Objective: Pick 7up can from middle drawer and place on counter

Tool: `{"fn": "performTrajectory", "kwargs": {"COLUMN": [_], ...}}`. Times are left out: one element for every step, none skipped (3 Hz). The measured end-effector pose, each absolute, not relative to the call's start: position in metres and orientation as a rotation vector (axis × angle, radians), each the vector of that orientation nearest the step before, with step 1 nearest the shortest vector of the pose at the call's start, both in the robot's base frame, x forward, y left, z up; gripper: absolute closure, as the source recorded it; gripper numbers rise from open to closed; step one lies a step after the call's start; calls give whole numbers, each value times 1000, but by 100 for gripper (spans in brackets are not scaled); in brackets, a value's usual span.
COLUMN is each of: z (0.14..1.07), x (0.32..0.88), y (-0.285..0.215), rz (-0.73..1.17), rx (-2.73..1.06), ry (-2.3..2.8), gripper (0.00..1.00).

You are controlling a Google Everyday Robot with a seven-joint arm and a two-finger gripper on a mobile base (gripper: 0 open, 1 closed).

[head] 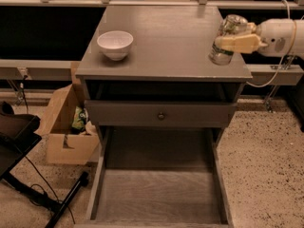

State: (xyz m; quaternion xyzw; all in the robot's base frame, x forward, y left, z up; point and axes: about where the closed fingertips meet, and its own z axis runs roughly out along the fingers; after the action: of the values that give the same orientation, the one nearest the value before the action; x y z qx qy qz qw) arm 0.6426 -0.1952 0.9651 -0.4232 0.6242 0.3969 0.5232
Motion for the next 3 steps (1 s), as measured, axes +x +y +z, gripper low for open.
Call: {"fn": "performTrajectory", "kwargs": {"z": [983,952,905], "x": [678,730,758], "y": [-176,-144,-123], "rz": [891,816,768], "rx": [-988,-987,-1006], "ry": [1517,1582,1649], "gripper": [100,100,100]}}
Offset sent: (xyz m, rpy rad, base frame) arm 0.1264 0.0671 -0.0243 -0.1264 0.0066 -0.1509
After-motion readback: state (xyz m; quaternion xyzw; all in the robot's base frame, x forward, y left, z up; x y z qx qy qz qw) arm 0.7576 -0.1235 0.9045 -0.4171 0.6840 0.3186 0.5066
